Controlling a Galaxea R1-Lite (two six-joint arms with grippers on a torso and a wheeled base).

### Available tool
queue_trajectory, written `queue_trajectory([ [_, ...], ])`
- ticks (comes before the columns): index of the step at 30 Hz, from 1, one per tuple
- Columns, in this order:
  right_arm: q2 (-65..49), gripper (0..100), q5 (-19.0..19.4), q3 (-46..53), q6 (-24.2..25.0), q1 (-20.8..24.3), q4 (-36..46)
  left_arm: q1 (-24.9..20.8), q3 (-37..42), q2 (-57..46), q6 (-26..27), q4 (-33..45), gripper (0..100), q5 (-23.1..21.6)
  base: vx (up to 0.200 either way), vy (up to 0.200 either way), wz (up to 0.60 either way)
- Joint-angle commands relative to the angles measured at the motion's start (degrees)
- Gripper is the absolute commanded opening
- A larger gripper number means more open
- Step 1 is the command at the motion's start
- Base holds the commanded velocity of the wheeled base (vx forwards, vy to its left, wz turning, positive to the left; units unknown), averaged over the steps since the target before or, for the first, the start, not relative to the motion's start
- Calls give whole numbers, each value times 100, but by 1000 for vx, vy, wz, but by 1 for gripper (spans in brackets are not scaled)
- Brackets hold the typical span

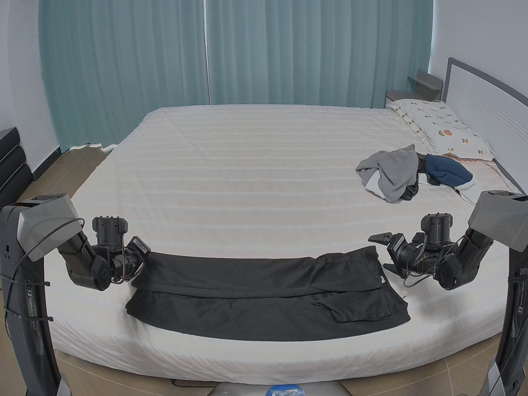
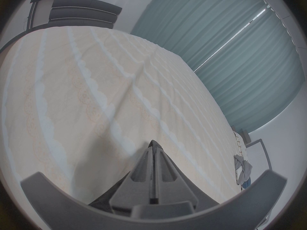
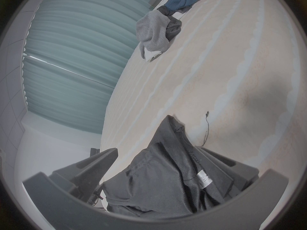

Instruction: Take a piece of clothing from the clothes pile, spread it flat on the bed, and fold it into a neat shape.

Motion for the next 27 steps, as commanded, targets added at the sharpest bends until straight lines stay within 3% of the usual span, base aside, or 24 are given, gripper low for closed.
queue_trajectory([
  [1,97,100,-1,-9,0,12,-5,7,0,6,-5,-3,0,0,0,0,0],
  [8,273,100,-63,-176,-9,39,4,7,53,6,4,-20,0,0,0,0,0],
  [9,273,0,-63,-176,-9,39,4,7,53,6,4,-20,0,0,0,0,0],
  [27,255,0,-89,-167,-9,-172,4,-2,44,6,21,-20,0,0,0,0,0],
])
